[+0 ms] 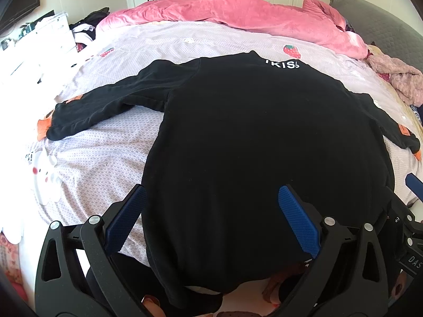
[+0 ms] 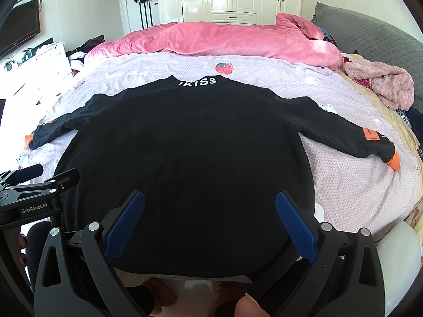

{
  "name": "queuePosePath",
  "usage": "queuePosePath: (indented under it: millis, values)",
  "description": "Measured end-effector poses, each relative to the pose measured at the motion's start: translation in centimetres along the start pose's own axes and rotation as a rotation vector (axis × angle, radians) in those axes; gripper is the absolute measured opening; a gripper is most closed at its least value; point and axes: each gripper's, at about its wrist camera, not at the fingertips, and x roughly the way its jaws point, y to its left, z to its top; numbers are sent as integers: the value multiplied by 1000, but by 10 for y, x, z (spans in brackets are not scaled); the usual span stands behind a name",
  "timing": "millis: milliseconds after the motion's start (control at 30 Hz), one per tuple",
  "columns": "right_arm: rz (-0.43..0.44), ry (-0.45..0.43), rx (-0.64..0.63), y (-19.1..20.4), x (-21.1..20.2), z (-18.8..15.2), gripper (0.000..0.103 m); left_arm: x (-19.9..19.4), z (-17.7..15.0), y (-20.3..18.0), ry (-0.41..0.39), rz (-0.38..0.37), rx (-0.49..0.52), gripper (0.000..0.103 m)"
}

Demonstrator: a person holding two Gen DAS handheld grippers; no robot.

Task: Fold small clothes

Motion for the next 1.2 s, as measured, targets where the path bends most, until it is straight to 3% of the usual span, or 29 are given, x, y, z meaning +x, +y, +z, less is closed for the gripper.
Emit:
queuePosePath:
  millis: [1200]
  values:
    - [-11,-5,10,-5,3,5,99,8,9,-8,9,10,12,94]
